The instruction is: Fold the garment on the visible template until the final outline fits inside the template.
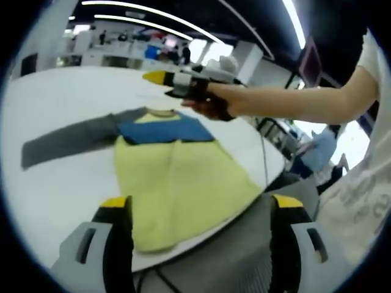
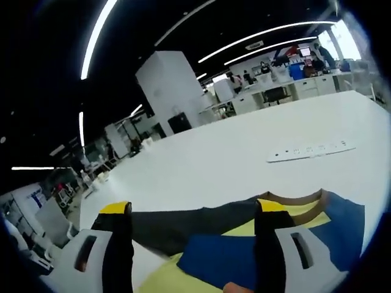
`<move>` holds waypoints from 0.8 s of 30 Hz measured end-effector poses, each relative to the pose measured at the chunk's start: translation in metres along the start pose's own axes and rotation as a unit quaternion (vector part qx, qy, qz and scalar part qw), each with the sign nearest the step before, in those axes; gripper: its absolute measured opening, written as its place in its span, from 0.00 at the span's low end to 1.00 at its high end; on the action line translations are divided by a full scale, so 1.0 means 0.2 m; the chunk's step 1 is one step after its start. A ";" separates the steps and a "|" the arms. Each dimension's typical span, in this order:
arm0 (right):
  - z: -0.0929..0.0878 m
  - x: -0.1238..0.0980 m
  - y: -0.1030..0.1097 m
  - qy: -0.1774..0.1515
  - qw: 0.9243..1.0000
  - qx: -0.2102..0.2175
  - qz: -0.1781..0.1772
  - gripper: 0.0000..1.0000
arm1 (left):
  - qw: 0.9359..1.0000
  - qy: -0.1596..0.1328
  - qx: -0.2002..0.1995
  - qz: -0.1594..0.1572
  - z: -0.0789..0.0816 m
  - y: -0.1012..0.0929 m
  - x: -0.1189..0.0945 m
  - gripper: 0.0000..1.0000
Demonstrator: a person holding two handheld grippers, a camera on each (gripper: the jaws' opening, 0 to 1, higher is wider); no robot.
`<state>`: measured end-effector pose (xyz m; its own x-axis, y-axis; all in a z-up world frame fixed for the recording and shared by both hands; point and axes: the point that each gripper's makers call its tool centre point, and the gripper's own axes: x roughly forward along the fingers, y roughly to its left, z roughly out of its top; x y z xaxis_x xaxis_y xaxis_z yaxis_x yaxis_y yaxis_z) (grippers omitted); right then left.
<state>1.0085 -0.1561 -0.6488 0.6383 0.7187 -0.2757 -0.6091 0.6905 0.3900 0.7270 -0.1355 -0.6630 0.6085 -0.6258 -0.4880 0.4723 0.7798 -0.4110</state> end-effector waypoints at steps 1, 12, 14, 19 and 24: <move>0.00 -0.01 0.00 0.000 1.000 -0.002 -0.001 0.82 | 1.000 0.001 0.001 -0.001 0.00 0.00 0.00 0.90; 0.00 -0.15 -0.05 -0.007 1.000 -0.001 -0.019 0.83 | 1.000 0.007 0.011 -0.007 0.00 -0.01 0.02 0.90; 0.00 -0.17 -0.06 -0.007 1.000 -0.004 -0.022 0.83 | 1.000 0.007 0.013 -0.011 0.01 -0.03 0.03 0.90; 0.04 -0.21 -0.08 -0.014 0.999 -0.007 -0.027 0.83 | 1.000 0.009 0.017 -0.016 0.01 -0.04 0.03 0.89; 0.07 -0.28 -0.11 -0.019 0.999 -0.011 -0.033 0.83 | 0.999 0.012 0.021 -0.021 0.00 -0.06 0.04 0.89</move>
<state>0.9935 -0.2125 -0.6301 0.6950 0.6681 -0.2658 -0.5746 0.7383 0.3532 0.7264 -0.1496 -0.6611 0.5723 -0.6584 -0.4890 0.5245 0.7522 -0.3989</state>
